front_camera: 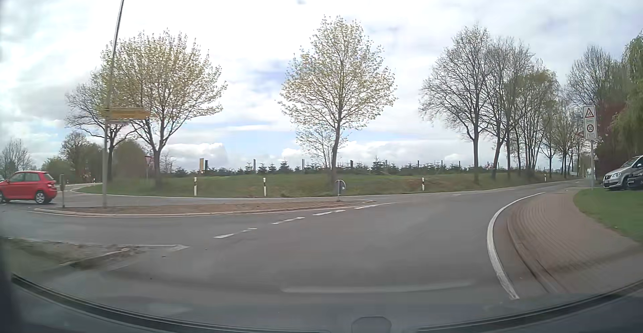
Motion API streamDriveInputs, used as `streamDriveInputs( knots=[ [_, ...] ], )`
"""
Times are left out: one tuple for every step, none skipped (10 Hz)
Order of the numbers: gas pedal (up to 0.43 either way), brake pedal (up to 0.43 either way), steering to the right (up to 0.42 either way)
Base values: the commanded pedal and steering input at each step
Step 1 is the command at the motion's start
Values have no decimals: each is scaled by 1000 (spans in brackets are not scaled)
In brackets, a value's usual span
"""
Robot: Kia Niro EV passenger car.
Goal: Follow the waypoints while adhering to traffic rules and regulations
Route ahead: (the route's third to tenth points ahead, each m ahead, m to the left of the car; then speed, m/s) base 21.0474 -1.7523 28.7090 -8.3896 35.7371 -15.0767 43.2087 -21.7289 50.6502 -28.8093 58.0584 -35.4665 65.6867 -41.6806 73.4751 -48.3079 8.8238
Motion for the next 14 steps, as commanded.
streamDriveInputs(
  knots=[
    [39,0,145],
    [39,0,142],
    [39,0,140],
    [39,0,139],
    [39,0,139],
    [39,0,141],
    [39,0,143],
    [39,0,143],
    [39,0,142],
    [39,0,139],
    [39,0,133],
    [39,0,126],
    [39,0,125],
    [47,0,125]
  ],
)
